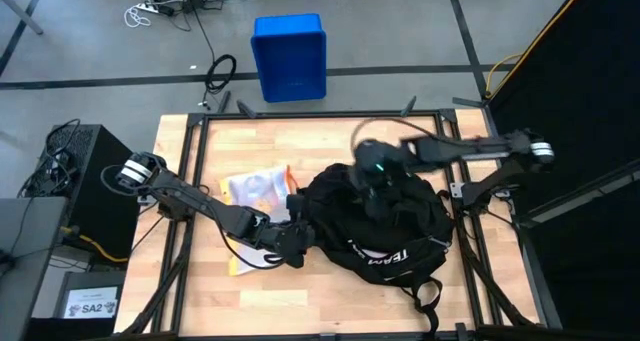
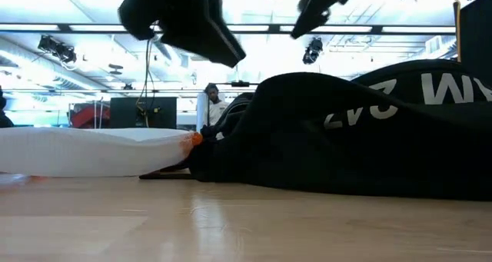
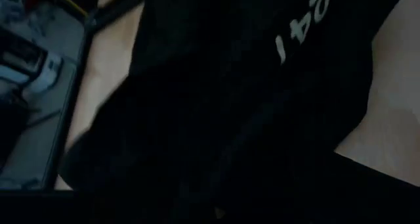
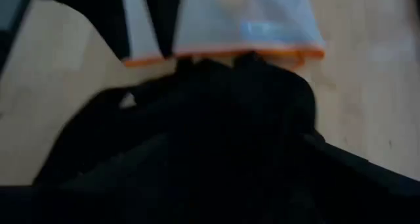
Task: Unpack backpack
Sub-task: Remove the smartphone from the backpack
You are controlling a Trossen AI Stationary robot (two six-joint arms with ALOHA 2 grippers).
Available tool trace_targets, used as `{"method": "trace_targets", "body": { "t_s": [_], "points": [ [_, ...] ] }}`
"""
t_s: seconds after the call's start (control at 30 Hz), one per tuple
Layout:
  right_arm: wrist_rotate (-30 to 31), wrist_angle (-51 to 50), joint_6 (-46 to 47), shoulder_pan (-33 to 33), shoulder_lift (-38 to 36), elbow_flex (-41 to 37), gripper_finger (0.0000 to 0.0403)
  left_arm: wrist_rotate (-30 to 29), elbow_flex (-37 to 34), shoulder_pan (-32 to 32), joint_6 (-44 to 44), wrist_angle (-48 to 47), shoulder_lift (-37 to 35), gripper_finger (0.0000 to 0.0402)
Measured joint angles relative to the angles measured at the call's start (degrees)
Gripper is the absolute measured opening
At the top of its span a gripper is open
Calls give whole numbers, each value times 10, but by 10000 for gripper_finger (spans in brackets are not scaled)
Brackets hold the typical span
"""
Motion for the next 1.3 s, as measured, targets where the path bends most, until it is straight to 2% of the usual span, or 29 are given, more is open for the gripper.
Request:
{"method": "trace_targets", "body": {
  "t_s": [0.07,0.13,0.27,0.37,0.47,0.57,0.8,0.9,1.07,1.3],
  "points": [
    [37,58,28,28,-36,-64,304,2,0,5,13,20,0,248],
    [67,109,61,52,-63,-126,304,32,0,16,27,32,0,248],
    [73,175,116,87,-86,-221,305,115,0,44,39,73,1,248],
    [74,202,159,108,-84,-267,305,133,0,63,55,121,11,248],
    [69,240,183,131,-80,-296,306,158,1,86,71,168,30,248],
    [68,262,204,151,-80,-310,307,210,1,112,71,218,61,248],
    [73,290,227,181,-54,-334,306,291,1,152,67,314,164,248],
    [104,278,225,170,-17,-342,306,318,4,161,50,317,192,248],
    [156,254,218,119,39,-343,306,413,6,165,28,255,199,240],
    [174,288,120,15,62,-344,306,433,7,159,27,174,198,196]
  ]
}}
